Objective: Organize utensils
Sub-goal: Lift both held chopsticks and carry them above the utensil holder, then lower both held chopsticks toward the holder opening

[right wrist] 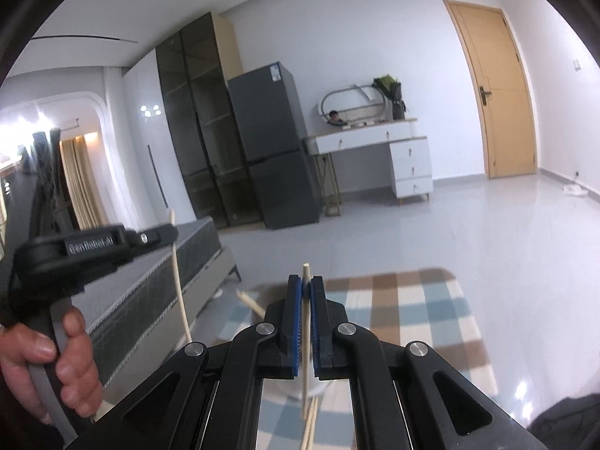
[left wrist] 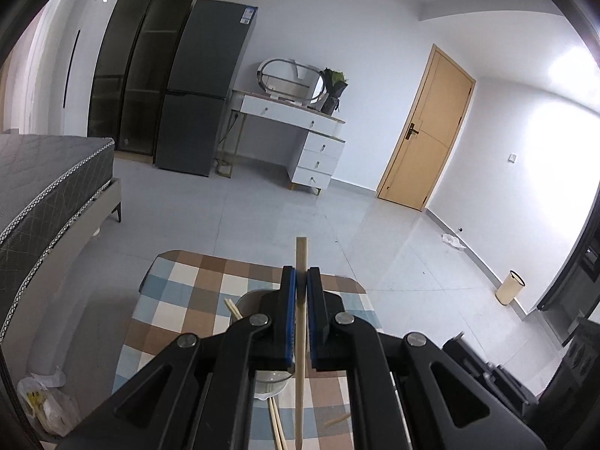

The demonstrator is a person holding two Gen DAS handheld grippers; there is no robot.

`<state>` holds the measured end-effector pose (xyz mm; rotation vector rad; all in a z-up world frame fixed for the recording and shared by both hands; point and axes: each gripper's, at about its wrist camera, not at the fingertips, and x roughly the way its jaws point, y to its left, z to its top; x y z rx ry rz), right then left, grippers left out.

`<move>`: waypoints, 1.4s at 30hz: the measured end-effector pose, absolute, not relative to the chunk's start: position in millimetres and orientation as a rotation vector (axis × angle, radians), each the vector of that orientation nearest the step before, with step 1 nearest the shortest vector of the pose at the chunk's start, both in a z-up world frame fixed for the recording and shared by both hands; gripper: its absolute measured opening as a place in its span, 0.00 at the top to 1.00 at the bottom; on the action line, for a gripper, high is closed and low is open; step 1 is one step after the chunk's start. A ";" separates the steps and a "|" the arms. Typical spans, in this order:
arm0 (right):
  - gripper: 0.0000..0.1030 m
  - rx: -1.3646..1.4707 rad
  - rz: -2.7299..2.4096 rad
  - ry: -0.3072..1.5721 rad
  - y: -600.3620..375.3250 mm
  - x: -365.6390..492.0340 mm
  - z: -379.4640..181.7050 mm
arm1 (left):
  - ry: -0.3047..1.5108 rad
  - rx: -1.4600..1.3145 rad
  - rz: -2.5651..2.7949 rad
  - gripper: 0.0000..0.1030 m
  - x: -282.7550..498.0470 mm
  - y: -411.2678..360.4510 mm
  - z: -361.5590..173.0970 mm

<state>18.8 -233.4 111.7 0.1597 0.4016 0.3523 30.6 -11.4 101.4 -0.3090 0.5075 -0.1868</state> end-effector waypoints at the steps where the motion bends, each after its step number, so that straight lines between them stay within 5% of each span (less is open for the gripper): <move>1: 0.96 0.153 0.352 0.385 -232.3 21.3 118.2 | 0.507 -0.319 -0.185 0.99 33.8 -9.6 103.5; 16: 0.96 0.119 0.426 0.288 -195.9 87.2 167.9 | 0.348 -0.347 -0.147 0.98 75.4 13.5 124.0; 42: 0.96 0.132 0.501 0.368 -177.7 156.4 108.3 | 0.386 -0.353 -0.124 0.98 138.6 11.9 56.0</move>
